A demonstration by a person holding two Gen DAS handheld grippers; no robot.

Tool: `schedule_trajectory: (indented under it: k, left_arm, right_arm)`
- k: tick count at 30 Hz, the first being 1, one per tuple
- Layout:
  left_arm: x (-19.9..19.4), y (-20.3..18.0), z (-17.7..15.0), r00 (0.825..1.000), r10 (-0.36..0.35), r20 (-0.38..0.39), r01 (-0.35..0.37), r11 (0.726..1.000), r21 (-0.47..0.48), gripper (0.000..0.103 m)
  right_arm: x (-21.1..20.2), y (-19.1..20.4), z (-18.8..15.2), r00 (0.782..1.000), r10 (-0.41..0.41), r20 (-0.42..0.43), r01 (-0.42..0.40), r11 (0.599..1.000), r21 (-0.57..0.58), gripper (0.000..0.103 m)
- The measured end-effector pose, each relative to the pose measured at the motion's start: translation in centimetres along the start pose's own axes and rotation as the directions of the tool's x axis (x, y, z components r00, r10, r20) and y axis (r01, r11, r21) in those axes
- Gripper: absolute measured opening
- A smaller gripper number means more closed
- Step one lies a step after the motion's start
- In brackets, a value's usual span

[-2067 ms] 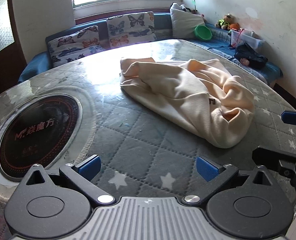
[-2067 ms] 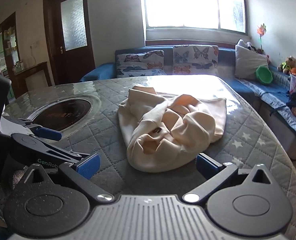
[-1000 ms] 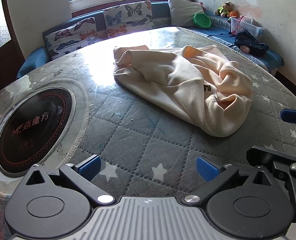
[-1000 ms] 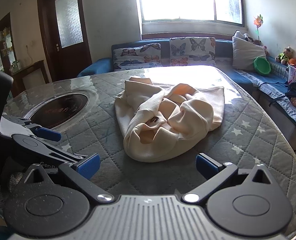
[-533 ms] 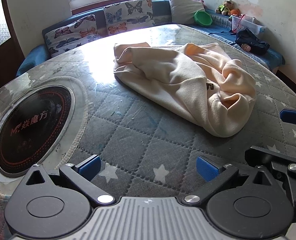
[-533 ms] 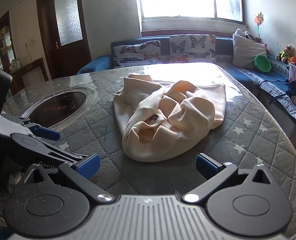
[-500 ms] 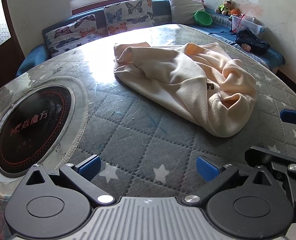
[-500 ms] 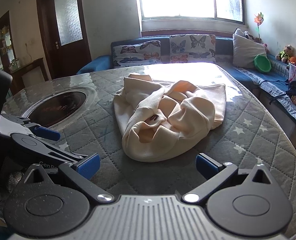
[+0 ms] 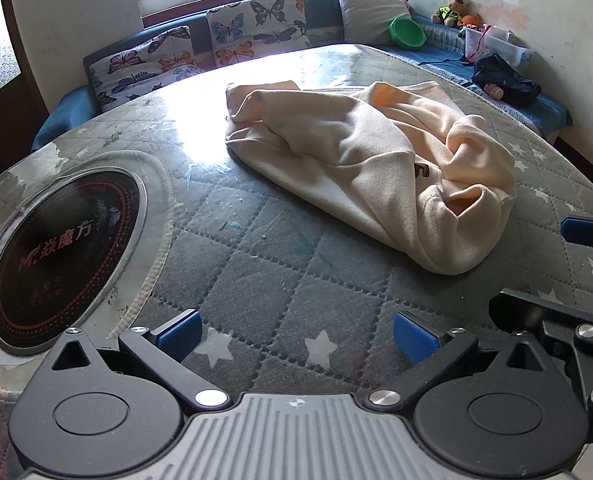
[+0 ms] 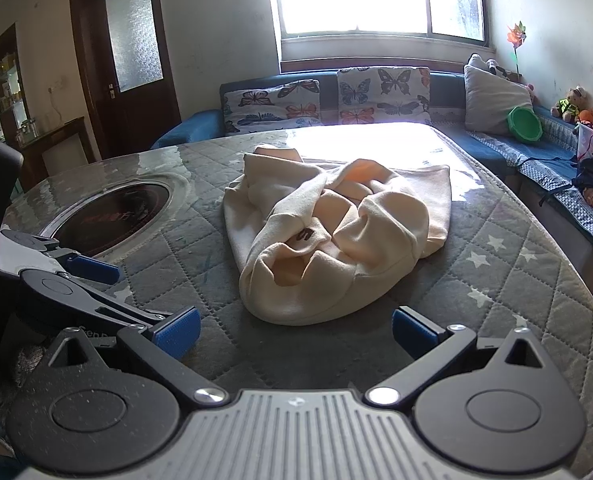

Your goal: Fold clothes

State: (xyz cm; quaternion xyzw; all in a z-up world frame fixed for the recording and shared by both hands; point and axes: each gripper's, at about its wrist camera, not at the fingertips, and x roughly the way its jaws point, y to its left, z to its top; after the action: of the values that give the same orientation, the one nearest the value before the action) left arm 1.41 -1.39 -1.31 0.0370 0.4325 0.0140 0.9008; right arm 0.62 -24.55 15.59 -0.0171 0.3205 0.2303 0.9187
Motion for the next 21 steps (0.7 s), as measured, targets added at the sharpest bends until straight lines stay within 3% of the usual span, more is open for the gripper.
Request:
schedule_trajectory:
  k: [21]
  left_arm:
    - [0.33, 0.0, 0.28, 1.0, -0.006, -0.009, 0.006, 1.0, -0.005, 0.103]
  right_arm:
    - [0.51, -0.28, 0.07, 1.0, -0.003, -0.006, 0.003, 1.0, 0.008, 0.103]
